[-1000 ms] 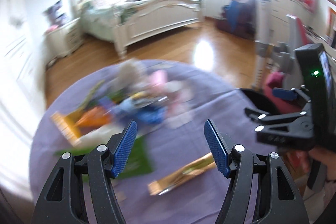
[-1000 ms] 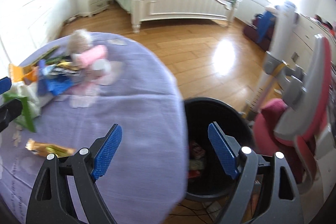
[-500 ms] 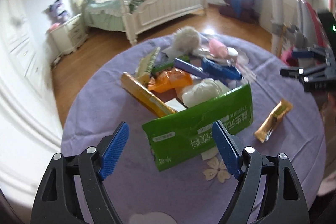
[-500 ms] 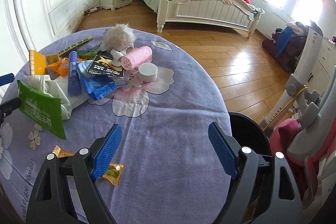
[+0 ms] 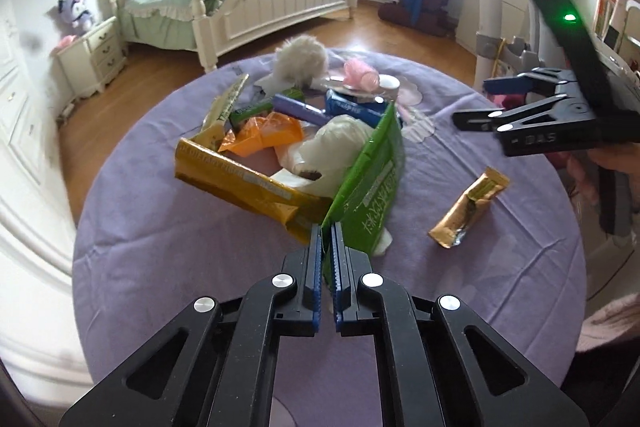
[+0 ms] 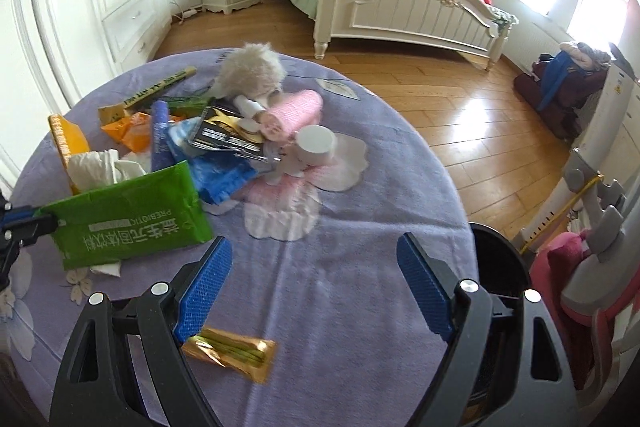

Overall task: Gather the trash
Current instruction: 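Grasp the green packet with the left gripper while the right grasps a black sachet, then lift the green packet and black sachet off the table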

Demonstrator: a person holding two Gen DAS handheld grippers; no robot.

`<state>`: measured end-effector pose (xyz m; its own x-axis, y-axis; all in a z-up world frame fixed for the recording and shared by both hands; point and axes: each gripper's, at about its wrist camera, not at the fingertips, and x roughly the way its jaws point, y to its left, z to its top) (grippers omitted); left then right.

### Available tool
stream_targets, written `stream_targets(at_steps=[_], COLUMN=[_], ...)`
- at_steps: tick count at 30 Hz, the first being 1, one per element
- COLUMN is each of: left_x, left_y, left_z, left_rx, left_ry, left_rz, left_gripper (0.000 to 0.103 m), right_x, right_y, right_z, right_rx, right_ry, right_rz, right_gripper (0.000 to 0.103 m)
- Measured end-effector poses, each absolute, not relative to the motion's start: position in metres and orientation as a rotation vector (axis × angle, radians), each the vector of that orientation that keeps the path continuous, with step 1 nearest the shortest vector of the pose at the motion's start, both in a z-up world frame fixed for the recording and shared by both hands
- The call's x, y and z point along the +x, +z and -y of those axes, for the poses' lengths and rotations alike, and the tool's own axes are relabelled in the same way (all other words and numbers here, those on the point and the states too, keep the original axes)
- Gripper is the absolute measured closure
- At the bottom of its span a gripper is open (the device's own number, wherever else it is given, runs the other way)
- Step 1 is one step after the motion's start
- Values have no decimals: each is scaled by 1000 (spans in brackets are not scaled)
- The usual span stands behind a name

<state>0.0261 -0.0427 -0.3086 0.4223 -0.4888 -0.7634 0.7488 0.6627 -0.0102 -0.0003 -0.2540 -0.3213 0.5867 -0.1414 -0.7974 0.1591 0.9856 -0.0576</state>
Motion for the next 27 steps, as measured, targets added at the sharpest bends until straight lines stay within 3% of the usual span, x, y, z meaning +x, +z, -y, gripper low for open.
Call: stream_targets(at_steps=[9,12,16,22,27], left_x=[6,10,17,18,17], left_y=[-259,-250,-245,-246,-250], left_z=[19,18,20,28,38], left_rx=[238,229,230,223,209], left_ry=[-645,-623,-611,-624,-651], left_rz=[-700,-688,-681,-676,-680], left_gripper=[98,98,98,98,98], right_x=[45,62,78,46,17], right_y=[-320,-326,-341,-319,-305], right_z=[234,229,234,248,253], right_rx=[109,100,124,178,189], right_ry=[-43,-6,34,63,78], right_rz=[-892,-902,-951,-867,-849], right_gripper=[22,33,69,84,86])
